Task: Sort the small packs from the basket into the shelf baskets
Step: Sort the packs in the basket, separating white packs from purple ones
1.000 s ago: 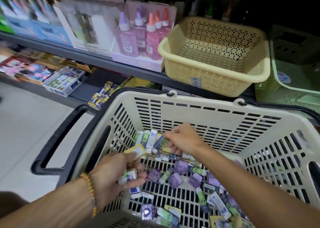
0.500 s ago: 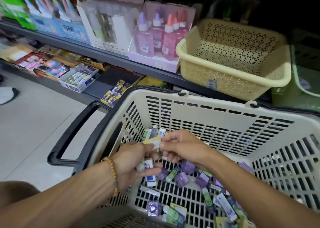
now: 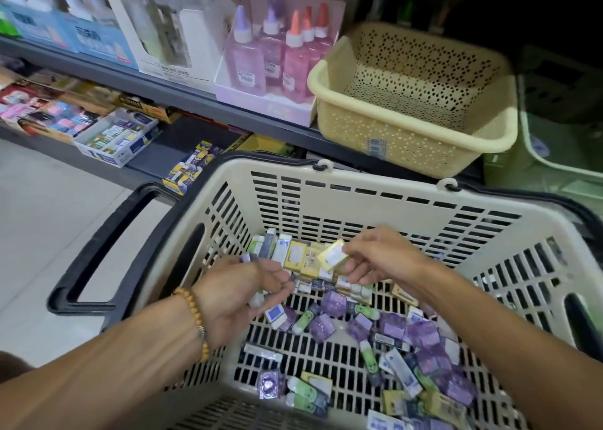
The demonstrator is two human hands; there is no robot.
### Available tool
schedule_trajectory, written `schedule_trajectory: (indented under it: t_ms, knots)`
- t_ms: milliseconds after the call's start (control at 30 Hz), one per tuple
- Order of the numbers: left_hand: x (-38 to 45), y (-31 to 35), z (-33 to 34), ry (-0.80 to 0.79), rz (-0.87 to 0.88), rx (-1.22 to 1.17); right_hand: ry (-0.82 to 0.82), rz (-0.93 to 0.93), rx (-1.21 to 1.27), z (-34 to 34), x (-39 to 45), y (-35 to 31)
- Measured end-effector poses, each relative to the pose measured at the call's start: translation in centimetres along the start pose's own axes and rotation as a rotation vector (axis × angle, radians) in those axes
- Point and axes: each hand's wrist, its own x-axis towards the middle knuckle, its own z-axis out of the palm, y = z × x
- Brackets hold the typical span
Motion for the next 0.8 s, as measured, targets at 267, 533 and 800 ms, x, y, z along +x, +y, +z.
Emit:
schedule_trajectory:
  t_ms: [267,533,800]
  knots:
    - [0.0,-0.8,2.4,-0.05,0.093,0.32,0.01,0.16,-0.134,-4.9,-1.8,3.7]
    - [0.6,-0.7,2.2,-0.042,0.22,0.473,0.173,0.078,0.138,-2.0,0.3,4.5]
    - [0.9,-0.9,3.3,0.025,0.251,0.216,0.299,-0.192,-0.142,-0.7,-1.7,3.5]
